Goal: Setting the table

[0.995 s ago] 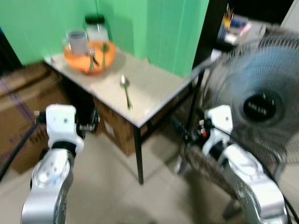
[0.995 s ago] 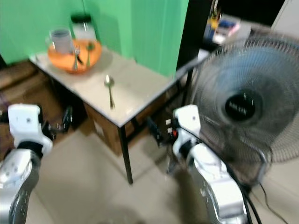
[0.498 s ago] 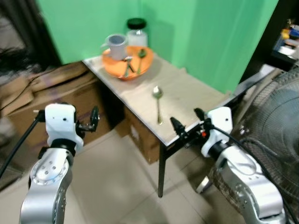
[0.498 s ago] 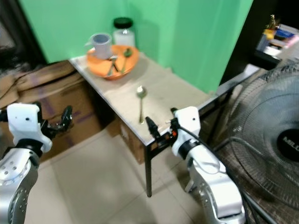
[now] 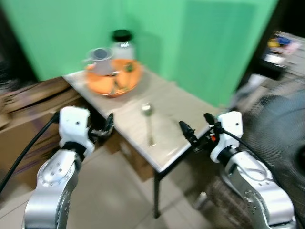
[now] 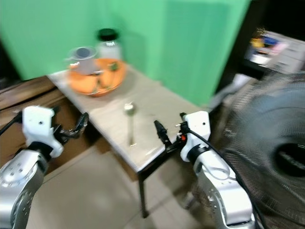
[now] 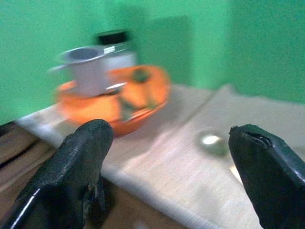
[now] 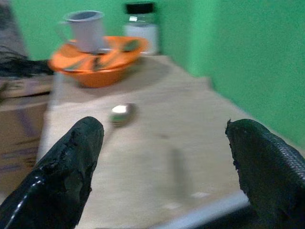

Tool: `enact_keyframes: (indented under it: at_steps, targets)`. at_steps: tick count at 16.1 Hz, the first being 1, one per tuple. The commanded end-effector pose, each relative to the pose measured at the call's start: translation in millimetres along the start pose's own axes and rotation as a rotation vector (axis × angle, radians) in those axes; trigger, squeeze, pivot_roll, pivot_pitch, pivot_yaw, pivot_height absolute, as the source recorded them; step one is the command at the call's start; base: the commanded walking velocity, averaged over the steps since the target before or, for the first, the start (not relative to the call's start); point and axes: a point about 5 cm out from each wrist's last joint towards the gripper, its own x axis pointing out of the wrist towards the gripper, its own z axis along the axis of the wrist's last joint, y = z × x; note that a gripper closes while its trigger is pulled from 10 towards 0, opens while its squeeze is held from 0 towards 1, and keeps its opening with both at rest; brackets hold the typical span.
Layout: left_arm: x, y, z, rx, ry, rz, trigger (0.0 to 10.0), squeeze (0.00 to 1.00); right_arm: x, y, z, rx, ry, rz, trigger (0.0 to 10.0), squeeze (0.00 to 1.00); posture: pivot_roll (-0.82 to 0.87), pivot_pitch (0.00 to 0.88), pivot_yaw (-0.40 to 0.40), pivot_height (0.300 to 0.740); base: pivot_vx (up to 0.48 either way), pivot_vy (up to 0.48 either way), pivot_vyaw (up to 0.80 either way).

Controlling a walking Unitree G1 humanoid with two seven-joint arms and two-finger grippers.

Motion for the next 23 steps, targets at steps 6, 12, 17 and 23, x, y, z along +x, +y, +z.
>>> enact_keyframes:
  at_steps: [6,12,17,23]
  targets:
    - [30.9,-13.2,-19.6,-0.047,0.129,-0.220,10.0,1.00,-1.7,-7.1,12.1,-0.048,-0.029,0.072,10.0,1.00,-0.01,0.000,0.016,0.740,0.000,0.000,0.00]
    - [87.6,-14.0,-28.5,-0.032,0.223,-0.237,10.0,0.70,-4.0,-9.5,13.3,-0.106,-0.007,0.158,10.0,1.00,-0.03,0.000,0.029,0.740,0.000,0.000,0.00]
    - [125.4,-47.1,-36.0,-0.090,0.304,-0.371,10.0,0.00,-24.0,-6.2,10.4,-0.169,0.060,0.276,10.0,0.00,-0.10,0.000,0.071,0.740,0.000,0.000,0.00]
    - [134.9,-61.9,-52.3,0.022,0.442,-0.337,10.0,0.00,-37.7,-0.8,8.5,-0.157,0.084,0.318,10.0,0.00,-0.13,0.000,0.104,0.740,0.000,0.000,0.00]
